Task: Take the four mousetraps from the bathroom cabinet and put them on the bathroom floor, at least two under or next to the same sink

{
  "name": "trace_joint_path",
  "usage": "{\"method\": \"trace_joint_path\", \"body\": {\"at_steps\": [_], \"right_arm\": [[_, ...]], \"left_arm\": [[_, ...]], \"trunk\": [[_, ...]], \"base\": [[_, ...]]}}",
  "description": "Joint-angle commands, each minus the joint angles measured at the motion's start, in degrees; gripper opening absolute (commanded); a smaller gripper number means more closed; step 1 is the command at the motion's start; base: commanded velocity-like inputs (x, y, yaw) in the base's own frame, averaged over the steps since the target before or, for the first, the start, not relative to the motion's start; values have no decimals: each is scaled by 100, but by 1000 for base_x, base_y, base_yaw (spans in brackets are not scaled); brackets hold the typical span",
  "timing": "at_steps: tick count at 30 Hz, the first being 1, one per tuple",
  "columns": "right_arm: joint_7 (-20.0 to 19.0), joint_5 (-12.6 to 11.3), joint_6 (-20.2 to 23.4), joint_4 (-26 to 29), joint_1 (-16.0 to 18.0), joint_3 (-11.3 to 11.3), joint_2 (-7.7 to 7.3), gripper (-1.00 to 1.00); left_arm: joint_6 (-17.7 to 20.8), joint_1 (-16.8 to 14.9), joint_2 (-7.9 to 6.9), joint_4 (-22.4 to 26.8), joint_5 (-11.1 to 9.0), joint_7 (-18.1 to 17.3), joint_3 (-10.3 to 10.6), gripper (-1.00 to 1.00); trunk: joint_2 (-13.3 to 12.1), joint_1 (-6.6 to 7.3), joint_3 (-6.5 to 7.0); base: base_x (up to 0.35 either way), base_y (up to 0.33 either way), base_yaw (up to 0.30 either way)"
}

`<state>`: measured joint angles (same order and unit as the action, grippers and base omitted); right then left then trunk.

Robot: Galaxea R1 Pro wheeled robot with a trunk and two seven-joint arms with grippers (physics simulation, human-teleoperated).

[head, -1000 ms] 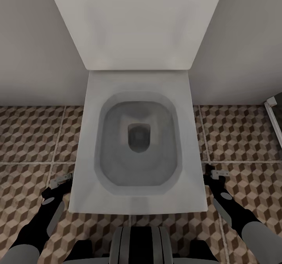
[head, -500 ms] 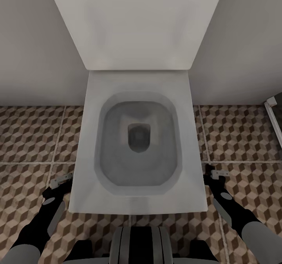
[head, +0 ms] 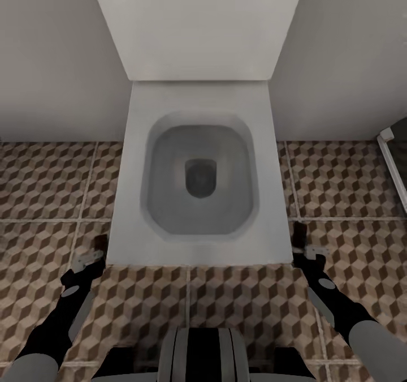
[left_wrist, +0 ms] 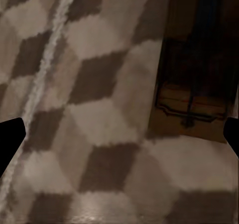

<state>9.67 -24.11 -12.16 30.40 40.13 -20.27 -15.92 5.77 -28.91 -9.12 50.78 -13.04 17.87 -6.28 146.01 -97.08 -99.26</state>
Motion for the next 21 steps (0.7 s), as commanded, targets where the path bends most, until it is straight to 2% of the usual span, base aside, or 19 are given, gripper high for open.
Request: {"method": "trace_joint_path", "body": {"at_steps": [1, 21], "right_arm": [[38, -50, -23, 1, 4, -48, -7, 100], [35, -50, -23, 1, 4, -47, -7, 100]], "left_arm": [[25, 0, -2, 11, -41, 24, 6, 100], [31, 4, -27, 6, -44, -25, 12, 100]], "trunk": [[1, 4, -3], [1, 4, -3]], "base": [[-325, 0, 0], [-329, 0, 0]]}}
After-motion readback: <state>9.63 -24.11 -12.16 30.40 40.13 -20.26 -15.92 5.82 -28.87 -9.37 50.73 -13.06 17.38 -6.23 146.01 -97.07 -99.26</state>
